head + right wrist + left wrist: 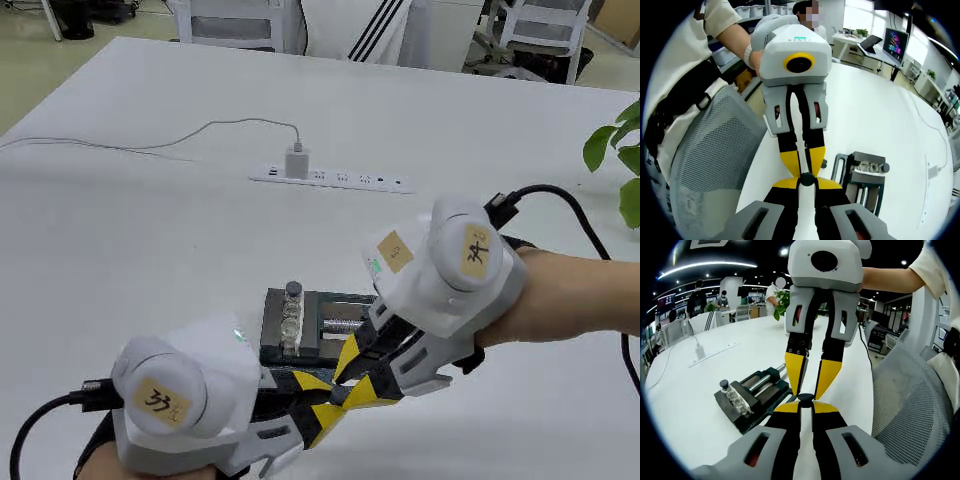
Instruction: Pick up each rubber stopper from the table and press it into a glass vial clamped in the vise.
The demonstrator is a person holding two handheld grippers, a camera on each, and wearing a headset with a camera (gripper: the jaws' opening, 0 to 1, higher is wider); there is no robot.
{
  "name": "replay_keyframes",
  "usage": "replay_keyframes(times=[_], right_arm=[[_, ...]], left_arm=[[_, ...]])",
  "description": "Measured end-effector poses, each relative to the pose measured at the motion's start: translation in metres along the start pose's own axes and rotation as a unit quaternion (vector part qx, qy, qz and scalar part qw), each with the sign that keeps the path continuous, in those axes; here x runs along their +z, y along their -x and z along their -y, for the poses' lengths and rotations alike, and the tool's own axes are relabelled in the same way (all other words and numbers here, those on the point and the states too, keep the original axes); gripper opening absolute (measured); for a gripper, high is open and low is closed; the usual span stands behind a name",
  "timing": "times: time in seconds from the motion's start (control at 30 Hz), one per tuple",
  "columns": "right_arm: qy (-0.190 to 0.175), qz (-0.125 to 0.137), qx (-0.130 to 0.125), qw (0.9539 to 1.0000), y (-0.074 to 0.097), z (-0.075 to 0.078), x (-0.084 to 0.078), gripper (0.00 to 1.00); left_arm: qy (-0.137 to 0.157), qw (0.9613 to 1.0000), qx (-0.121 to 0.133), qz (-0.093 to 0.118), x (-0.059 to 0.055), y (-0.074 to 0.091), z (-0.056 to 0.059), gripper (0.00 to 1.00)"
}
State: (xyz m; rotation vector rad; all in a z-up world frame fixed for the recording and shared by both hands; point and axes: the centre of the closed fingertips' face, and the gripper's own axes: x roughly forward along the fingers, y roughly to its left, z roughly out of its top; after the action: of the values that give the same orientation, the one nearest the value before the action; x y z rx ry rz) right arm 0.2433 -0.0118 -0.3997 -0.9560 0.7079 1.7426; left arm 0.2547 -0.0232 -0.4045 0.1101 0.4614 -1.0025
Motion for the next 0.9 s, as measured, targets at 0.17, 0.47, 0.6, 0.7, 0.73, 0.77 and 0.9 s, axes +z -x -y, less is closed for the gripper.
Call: replay_keyframes(times=[0.17,0.47,0.6,0.7,0.73,0.77,0.9], right_arm=[[0.002,0.004,0.005,1.0000,0.0019,-0.0016,0.0017,0.07],[0.003,0.002,0.009,1.0000,0.0023,-0.0043,0.0022,0.07],[-0.002,0.004,0.006,1.0000,0.0029,-0.0024,0.0029,0.07],[0.000,0.000,0.006,1.0000,0.0026,-0.0016,0.0021,0.07],[-0.002,-0.002,0.008,1.0000,0.0024,-0.0018,0.0020,0.07],[-0.004,-0.003,0.010,0.9999,0.0021,-0.0020,0.0017,0.07],[-0.003,-0.002,0.012,0.9999,0.0015,-0.0015,0.0023,0.06]], left_arm=[[-0.019,0.9998,0.000,0.005,0.0027,0.0015,0.0023,0.04],[-0.021,0.9997,-0.005,0.011,0.0036,0.0026,0.0041,0.04],[-0.014,0.9998,-0.002,0.015,0.0045,0.0025,0.0022,0.04],[-0.014,0.9998,0.000,0.014,0.0045,0.0018,0.0020,0.04],[-0.013,0.9998,-0.001,0.014,0.0043,0.0016,0.0024,0.04],[-0.014,0.9998,-0.001,0.014,0.0040,0.0016,0.0028,0.04],[-0.014,0.9998,0.002,0.016,0.0037,0.0025,0.0015,0.05]])
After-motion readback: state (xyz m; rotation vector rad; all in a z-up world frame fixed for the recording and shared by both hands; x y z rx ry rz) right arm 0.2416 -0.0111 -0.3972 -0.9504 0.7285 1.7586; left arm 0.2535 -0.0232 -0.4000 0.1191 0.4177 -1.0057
